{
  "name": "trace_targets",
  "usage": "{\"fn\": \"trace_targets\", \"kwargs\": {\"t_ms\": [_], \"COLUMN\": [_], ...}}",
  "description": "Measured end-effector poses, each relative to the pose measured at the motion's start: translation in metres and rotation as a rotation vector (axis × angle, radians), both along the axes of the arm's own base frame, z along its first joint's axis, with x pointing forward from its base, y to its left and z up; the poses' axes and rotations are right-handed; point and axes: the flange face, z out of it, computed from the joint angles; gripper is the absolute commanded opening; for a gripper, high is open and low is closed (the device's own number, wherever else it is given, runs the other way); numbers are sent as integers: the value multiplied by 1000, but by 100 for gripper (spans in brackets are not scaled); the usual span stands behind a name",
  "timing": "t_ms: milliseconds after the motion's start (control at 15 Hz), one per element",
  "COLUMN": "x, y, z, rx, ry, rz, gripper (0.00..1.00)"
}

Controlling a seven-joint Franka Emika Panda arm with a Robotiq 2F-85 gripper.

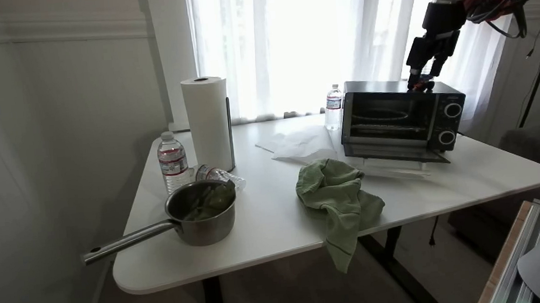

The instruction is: Close the oven door

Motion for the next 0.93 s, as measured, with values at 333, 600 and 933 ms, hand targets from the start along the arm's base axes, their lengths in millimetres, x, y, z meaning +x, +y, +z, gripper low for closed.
{"fn": "trace_targets", "kwargs": {"t_ms": [333,600,933], "x": [8,24,41], "y": [27,62,109], "z": [-11,-21,-64], "rx": [-223,-396,-441], "ry": [88,131,216], "rz": [55,155,340], "gripper": [100,100,100]}}
